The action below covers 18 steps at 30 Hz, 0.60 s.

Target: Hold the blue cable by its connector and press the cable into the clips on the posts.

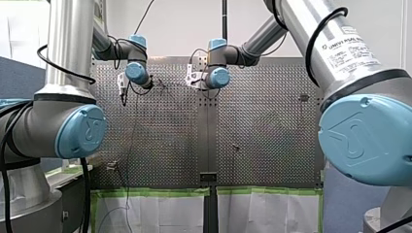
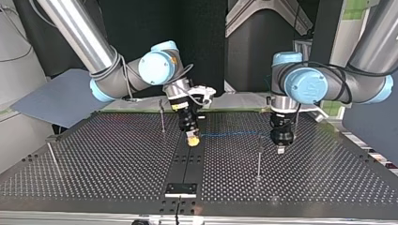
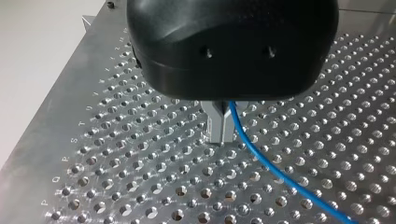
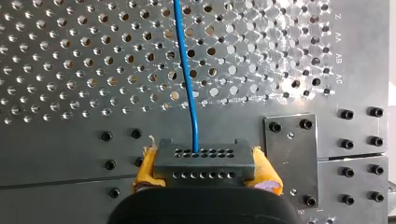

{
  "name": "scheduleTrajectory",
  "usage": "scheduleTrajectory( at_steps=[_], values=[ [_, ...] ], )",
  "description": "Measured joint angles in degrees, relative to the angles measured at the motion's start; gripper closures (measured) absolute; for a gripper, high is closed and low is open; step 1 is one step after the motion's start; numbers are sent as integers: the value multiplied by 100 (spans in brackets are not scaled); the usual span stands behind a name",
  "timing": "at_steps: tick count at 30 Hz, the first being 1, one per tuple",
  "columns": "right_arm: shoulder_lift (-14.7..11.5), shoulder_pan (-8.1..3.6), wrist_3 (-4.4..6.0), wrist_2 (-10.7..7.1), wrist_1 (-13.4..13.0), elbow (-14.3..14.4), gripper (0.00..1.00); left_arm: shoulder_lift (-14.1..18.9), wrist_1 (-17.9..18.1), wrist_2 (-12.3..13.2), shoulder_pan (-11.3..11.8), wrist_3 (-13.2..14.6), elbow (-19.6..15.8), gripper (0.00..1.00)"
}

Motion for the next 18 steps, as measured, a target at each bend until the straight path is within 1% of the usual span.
scheduleTrajectory(
  at_steps=[5,10,14,18],
  values=[
    [4,-112,-2,-140,-22,-61,100,-25,-10,56,48,-29,114,100],
    [8,-223,-2,-226,-31,-156,100,-96,-55,174,113,-81,247,100],
    [18,-306,-7,-296,-38,-242,100,-269,-215,325,131,13,422,100],
    [77,-368,-16,-327,-37,-324,100,-380,-355,393,149,63,564,100]
  ],
)
